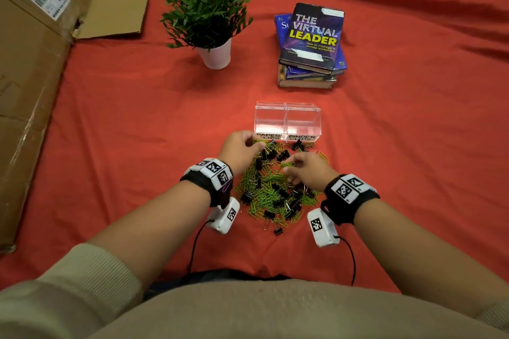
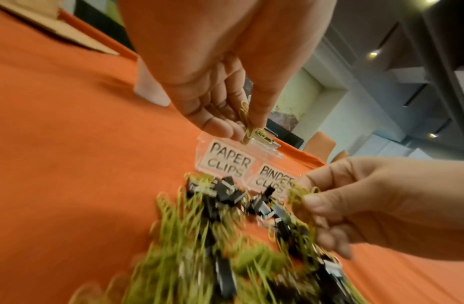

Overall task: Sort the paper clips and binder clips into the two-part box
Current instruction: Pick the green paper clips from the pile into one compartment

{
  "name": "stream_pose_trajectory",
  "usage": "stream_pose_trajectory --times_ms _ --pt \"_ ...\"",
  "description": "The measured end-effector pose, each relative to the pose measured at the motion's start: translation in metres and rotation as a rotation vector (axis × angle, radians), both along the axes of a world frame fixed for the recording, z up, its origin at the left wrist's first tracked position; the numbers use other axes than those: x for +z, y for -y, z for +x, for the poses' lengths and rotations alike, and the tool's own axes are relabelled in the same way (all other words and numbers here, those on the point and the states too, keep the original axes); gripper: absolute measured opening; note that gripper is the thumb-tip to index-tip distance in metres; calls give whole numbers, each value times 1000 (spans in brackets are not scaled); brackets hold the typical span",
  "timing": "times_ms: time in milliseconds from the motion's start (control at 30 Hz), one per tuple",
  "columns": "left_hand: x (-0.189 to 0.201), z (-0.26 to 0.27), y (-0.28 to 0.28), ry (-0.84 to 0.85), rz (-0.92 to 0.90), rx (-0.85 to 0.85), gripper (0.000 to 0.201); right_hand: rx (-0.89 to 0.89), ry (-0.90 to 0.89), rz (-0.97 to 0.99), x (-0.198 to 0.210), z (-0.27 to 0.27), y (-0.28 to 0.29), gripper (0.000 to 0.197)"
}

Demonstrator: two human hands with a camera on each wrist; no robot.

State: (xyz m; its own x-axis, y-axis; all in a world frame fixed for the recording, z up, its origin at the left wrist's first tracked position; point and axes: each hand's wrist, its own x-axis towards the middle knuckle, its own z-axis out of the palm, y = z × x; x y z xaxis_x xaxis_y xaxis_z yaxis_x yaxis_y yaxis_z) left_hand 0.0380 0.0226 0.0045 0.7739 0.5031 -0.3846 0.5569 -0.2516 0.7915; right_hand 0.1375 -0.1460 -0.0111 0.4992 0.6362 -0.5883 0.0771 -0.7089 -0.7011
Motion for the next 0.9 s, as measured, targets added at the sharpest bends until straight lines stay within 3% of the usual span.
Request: stream_pose_trajectory --times_ms 167,300,467,600,767,900 --pt "9 45 -13 1 221 -78 10 -168 -225 130 20 22 -4 5" --pt "5 63 -18 -84 359 -215 15 -210 -233 197 37 40 -20 5" --pt "-1 57 -15 -107 455 -330 21 -172 91 93 39 55 -54 7" --pt "-1 31 -10 -38 419 -224 17 -22 395 -33 35 56 -78 18" --pt "-17 -13 -1 -142 367 -185 10 116 527 -97 28 48 -88 21" --pt "-33 -35 4 -285 354 -147 17 222 585 -23 22 22 -74 20"
